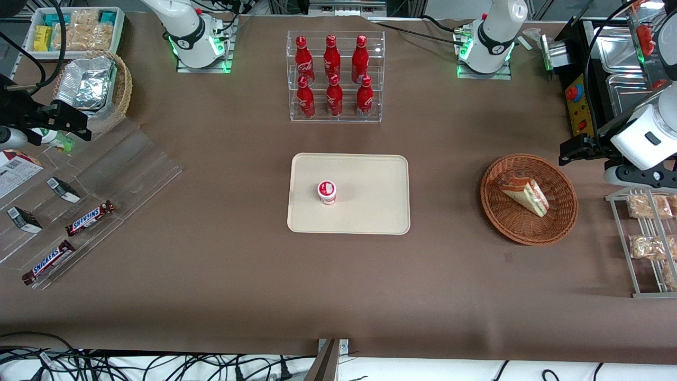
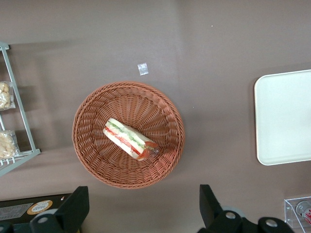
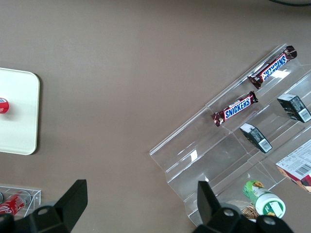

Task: Place sandwich from basket to tray
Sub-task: 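Move the left gripper over the wrapped sandwich in the wicker basket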

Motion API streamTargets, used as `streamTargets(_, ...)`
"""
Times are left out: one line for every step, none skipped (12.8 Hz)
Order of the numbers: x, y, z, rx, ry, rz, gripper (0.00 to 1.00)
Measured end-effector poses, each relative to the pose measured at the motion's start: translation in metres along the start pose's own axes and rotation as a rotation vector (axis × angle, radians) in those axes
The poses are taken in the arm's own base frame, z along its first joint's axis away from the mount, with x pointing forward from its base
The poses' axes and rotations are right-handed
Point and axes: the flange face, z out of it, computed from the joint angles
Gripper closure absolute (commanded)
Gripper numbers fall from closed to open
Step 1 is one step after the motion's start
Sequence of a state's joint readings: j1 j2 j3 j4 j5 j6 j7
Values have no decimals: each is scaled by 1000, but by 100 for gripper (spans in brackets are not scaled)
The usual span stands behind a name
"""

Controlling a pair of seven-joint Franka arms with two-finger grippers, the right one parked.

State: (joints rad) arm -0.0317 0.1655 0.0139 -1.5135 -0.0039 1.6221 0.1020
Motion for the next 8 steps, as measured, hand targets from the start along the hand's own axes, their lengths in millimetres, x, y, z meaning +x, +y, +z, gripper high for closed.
streamTargets(1, -1, 2, 0, -3, -2, 0)
streamTargets(1, -3, 3, 0, -6, -4, 0)
streamTargets(1, -4, 4, 0, -8, -9, 0)
streamTargets(1, -6, 6, 0, -10, -22, 0)
streamTargets(2, -8, 7, 0, -12, -48, 0)
streamTargets(3, -11, 10, 0, -14, -88, 0)
streamTargets(3, -14, 14, 0, -20, -132, 0)
streamTargets(4, -18, 21, 0, -30, -175, 0)
